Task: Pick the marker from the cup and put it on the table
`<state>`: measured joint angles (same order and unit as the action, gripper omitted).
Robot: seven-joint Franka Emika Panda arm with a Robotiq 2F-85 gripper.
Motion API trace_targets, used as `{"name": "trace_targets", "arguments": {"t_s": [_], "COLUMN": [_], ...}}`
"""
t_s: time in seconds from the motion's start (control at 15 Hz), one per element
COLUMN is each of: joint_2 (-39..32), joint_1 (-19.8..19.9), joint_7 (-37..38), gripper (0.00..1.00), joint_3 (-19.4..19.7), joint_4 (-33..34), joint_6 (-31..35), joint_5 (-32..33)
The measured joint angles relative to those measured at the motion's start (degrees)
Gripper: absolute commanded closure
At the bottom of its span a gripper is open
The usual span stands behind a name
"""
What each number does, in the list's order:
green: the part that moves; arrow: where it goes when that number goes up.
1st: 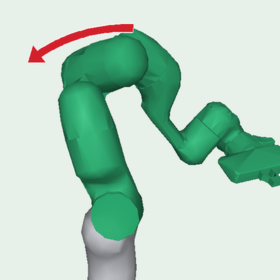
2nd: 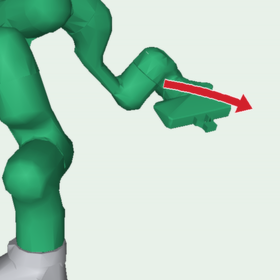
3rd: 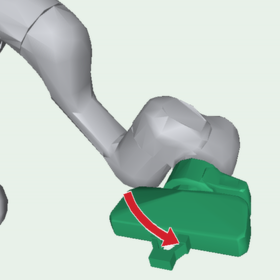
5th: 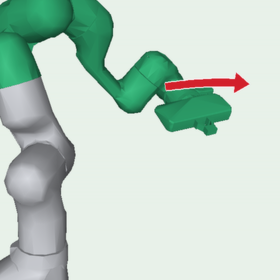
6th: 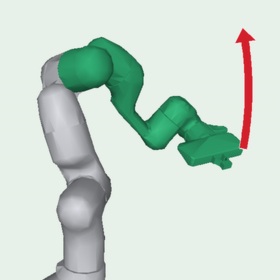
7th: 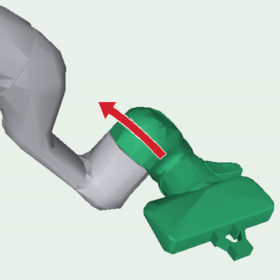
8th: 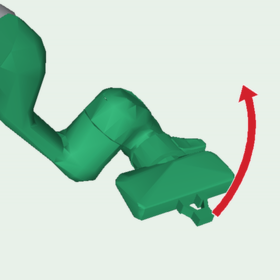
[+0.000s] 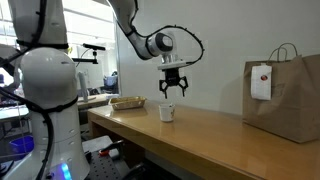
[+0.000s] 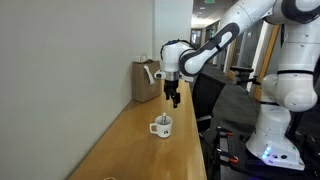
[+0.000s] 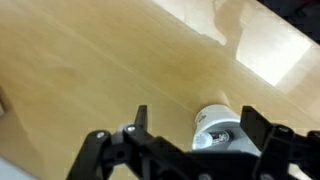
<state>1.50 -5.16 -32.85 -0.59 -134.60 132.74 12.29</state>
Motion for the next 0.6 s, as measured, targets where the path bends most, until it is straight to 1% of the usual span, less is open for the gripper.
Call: {"name": "trace_targets", "arguments": {"t_s": [0.13, 0.4, 0.47, 0.53, 0.6], "joint_2": [-2.47, -4.15, -4.23, -4.24, -4.24], "joint_1": [-0.11, -0.55, -0.67, -0.75, -0.84], "joint_7": [-5.11, -14.75, -17.22, -19.78, -22.37], "gripper": [0.0, 0.01, 0.05, 0.07, 0.13], "joint_3": [-1.29, -4.07, -4.62, -5.09, -5.45], "joint_4": [1.86, 2.4, 2.39, 2.37, 2.35], "joint_6": [0.0, 0.0, 0.0, 0.0, 0.0], "joint_5": [0.01, 0.1, 0.2, 0.39, 0.6]}}
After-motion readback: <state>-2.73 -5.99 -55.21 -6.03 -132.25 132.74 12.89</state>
